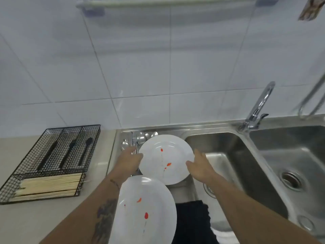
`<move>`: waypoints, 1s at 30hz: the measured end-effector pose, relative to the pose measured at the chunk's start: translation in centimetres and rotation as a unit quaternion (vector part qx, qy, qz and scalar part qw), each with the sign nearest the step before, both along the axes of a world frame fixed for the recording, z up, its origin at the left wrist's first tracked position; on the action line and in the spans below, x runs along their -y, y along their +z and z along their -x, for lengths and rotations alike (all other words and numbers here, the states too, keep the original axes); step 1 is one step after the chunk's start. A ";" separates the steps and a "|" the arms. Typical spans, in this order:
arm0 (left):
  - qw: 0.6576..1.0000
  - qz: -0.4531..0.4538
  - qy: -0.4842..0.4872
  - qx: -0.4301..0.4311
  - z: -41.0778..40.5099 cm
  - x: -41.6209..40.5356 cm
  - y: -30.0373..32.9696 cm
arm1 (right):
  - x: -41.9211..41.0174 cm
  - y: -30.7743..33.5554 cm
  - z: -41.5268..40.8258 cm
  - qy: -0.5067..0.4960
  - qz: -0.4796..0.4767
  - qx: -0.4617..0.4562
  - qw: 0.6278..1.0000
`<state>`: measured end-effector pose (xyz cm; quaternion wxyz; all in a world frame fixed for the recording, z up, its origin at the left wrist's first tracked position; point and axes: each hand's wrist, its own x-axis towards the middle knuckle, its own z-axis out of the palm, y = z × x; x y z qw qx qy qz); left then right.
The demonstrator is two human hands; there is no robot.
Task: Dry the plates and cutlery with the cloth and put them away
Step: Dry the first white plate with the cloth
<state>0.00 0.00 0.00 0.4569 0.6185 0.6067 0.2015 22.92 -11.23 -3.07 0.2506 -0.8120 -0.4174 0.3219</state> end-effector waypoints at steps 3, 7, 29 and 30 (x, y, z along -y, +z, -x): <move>0.999 0.034 -0.009 0.000 -1.2 -0.6 -0.6 | -0.7 -0.8 -0.4 -0.019 -0.007 -0.026 0.999; 0.998 0.059 -0.015 0.014 -2.2 -1.0 -1.7 | -1.4 -2.0 -0.3 -0.033 -0.031 -0.049 0.998; 0.950 -0.163 0.121 0.238 -2.9 0.4 2.2 | -1.9 4.1 3.7 -0.228 -0.246 -0.116 0.935; 0.944 -0.159 0.125 0.261 -2.4 0.8 2.7 | -1.5 4.4 4.2 -0.223 -0.251 -0.120 0.934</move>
